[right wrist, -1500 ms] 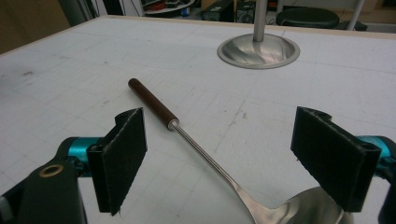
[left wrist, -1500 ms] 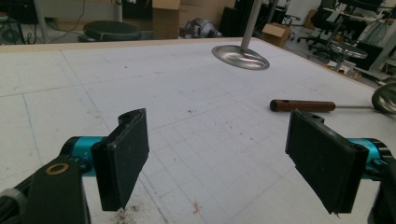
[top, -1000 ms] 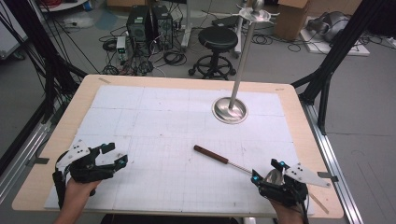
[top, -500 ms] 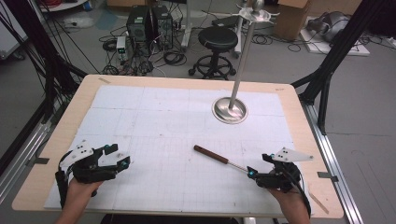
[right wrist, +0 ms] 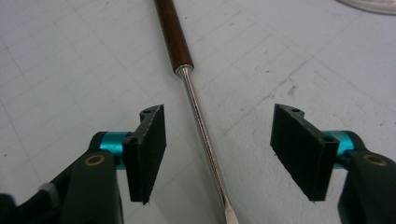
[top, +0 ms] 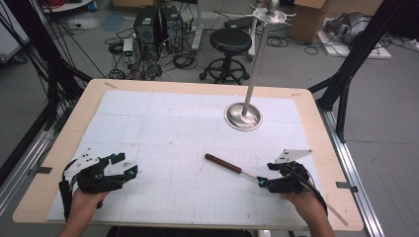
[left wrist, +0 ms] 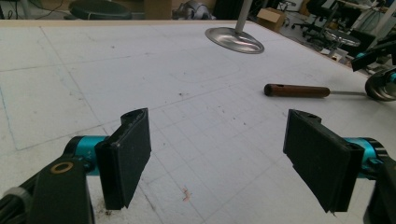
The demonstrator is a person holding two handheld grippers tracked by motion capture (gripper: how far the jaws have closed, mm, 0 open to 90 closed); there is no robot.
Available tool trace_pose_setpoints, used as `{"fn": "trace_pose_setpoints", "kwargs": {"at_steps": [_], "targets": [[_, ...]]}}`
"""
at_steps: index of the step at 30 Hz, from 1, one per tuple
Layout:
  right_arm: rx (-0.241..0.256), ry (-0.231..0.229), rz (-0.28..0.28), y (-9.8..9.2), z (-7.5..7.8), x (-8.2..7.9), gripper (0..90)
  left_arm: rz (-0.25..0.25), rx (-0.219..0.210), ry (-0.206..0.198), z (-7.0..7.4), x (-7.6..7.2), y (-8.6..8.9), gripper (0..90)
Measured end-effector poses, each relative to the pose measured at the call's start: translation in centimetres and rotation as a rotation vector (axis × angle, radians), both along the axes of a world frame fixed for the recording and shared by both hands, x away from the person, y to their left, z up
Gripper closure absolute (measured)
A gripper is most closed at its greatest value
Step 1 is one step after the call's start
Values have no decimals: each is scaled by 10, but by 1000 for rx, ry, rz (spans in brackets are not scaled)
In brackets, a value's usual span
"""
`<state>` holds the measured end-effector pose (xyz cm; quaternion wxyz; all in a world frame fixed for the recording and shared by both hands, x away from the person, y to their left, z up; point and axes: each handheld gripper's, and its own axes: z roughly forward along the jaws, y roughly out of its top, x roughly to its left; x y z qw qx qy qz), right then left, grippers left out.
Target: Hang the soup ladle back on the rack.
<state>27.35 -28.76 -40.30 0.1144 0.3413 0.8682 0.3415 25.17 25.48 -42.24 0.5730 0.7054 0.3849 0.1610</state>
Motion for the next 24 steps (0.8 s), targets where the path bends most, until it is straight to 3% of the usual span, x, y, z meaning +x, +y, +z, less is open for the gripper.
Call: {"fn": "trace_pose_setpoints", "kwargs": {"at_steps": [13, 24], "targets": [[-119, 66, 101, 9, 1, 14, 496, 0, -3, 12, -1, 1, 0, 240], [-198, 132, 161, 17, -2, 26, 537, 4, -12, 18, -1, 2, 2, 241]]}}
